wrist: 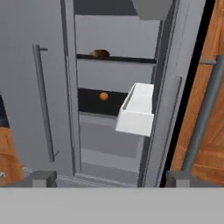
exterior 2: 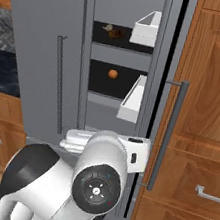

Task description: Place the sweet potato in the correct fridge rack based on whether it is a fruit or vegetable. Finally, close the fridge door.

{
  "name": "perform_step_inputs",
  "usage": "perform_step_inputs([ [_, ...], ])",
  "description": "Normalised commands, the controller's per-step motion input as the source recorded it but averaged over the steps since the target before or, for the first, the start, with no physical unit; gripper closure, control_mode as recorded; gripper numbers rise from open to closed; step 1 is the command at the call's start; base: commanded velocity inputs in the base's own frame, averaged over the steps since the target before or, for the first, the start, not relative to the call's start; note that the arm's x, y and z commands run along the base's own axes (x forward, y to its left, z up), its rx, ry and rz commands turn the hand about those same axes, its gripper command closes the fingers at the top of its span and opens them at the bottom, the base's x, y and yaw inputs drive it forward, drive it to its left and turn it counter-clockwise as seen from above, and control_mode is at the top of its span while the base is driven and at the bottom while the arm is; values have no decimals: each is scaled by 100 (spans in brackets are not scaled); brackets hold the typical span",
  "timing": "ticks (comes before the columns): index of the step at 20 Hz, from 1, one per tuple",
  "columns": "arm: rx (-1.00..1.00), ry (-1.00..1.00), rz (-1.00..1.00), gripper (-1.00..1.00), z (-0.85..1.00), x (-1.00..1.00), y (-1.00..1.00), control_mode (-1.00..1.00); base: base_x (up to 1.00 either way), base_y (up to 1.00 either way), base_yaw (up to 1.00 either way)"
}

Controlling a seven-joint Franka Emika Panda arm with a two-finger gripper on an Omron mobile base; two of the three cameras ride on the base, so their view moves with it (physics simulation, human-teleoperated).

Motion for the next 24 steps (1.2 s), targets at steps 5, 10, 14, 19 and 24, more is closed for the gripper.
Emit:
perform_step_inputs([
  [5, 33, -4, 19, -100, -34, 45, -100, -100, 0, 0, 0],
  [10, 27, 0, 20, -100, -23, 68, -88, -100, 0, 0, 0],
  [14, 19, 8, 11, -100, -7, 72, -58, -100, 0, 0, 0],
  [19, 19, 14, 12, -100, -8, 95, -39, -100, 0, 0, 0],
  [24, 24, 2, 19, -100, -17, 70, -46, -100, 0, 0, 0],
])
